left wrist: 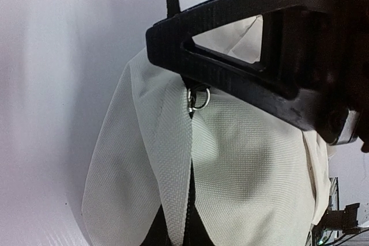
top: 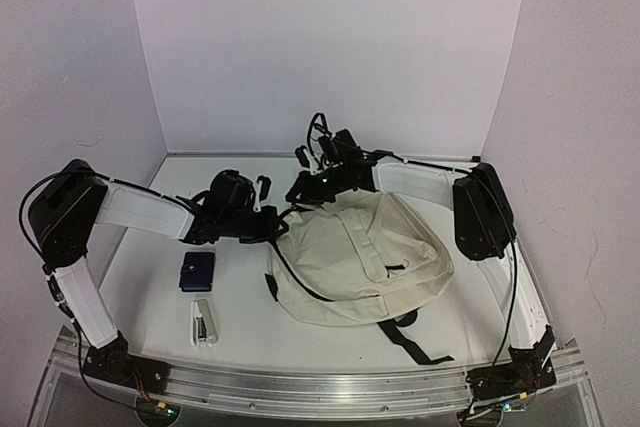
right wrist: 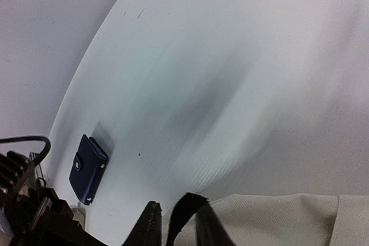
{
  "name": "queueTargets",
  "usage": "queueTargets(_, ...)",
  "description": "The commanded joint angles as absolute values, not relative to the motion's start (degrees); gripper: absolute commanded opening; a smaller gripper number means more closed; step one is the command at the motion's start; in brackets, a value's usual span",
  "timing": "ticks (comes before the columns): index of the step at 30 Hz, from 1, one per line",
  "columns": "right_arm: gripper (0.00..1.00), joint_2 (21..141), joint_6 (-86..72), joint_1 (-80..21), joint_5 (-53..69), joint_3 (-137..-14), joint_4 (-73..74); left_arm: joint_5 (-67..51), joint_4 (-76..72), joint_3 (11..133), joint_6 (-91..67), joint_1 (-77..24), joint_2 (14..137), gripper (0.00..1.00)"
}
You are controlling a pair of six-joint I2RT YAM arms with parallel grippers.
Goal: Pack the student bag
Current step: Zip the student bag at the center of the board.
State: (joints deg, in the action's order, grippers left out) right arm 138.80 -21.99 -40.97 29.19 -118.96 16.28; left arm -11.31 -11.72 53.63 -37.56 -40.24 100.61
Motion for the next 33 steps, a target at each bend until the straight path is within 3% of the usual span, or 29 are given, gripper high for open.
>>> queueTargets(1,0.04,137.2,-21.3,-40.0,26.1,-119.0,17.2,-8.7,-11.6,53.9,-38.1,-40.8,95.9,0.00)
queueTargets(2,0.00,136.5,-21.1,-39.7,26.0,-118.2,17.2,-8.1,-11.6,53.4,-38.5,-40.8,95.4,0.00)
queueTargets(13,0.00,131.7,-16.1,-32.1,23.2,-111.4,17.4,-5.0,-13.5,47.4,-42.4,-40.8,88.9,0.00)
queueTargets(25,0.00,133.2,-11.8,-26.0,21.7,-114.4,19.1,-0.5,-8.0,46.3,-44.3,-39.8,86.5,0.00)
queueTargets(26,0.03,133.2,-11.6,-25.8,23.2,-115.3,19.5,-0.5,-7.9,47.0,-44.6,-39.4,87.3,0.00)
queueTargets(29,0.42,131.9,-11.9,-25.8,30.3,-116.6,20.6,-0.7,-8.0,50.2,-45.1,-38.6,90.6,0.00)
queueTargets(31,0.61,129.5,-12.0,-25.8,34.2,-116.6,21.9,-1.5,-7.5,53.4,-45.0,-38.6,92.8,0.02)
queueTargets(33,0.69,125.8,-10.3,-25.8,37.3,-115.1,24.3,-2.2,-6.1,56.2,-44.6,-38.6,94.6,0.08)
